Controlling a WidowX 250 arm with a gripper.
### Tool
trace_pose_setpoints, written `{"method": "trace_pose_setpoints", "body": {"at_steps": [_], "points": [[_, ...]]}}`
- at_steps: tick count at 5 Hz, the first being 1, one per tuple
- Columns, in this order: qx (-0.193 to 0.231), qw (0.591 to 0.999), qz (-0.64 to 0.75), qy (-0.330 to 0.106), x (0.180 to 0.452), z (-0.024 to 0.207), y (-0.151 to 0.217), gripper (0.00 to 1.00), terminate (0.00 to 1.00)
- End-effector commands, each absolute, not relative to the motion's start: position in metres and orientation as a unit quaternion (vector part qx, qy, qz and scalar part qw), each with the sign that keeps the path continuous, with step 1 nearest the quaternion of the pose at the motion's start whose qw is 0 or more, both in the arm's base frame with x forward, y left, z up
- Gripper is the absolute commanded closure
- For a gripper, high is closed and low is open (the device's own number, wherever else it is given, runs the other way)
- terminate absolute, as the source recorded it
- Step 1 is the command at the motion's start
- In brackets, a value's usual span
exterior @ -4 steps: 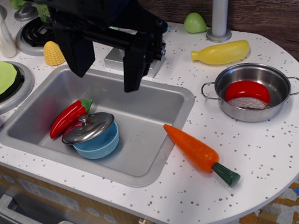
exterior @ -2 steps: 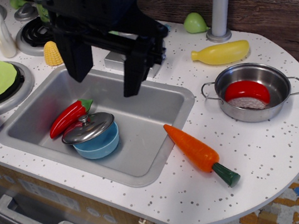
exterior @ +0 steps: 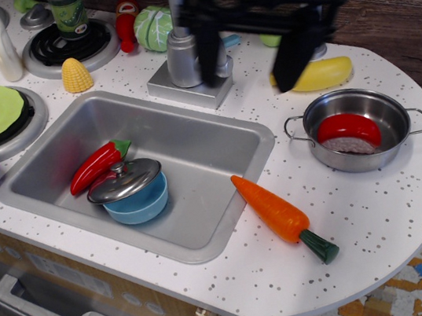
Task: Take sushi out of pan
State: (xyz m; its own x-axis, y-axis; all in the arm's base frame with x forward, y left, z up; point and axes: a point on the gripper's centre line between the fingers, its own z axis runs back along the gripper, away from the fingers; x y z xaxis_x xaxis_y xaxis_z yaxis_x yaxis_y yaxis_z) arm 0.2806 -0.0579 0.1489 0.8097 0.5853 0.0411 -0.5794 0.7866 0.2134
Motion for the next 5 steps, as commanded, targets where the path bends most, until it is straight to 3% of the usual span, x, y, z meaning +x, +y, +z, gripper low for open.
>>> {"method": "trace_pose_setpoints", "body": {"at_steps": [1, 3, 4, 5], "points": [[0.064, 0.878, 0.474, -0.023, 0.328, 0.143, -0.092, 0.0, 0.0], [0.027, 0.834, 0.549, -0.052, 0.377, 0.106, -0.114, 0.0, 0.0], [0.032, 0.809, 0.58, -0.087, 0.395, 0.098, -0.12, 0.0, 0.0], [0.022, 0.804, 0.585, -0.103, 0.402, 0.086, -0.12, 0.0, 0.0]]}}
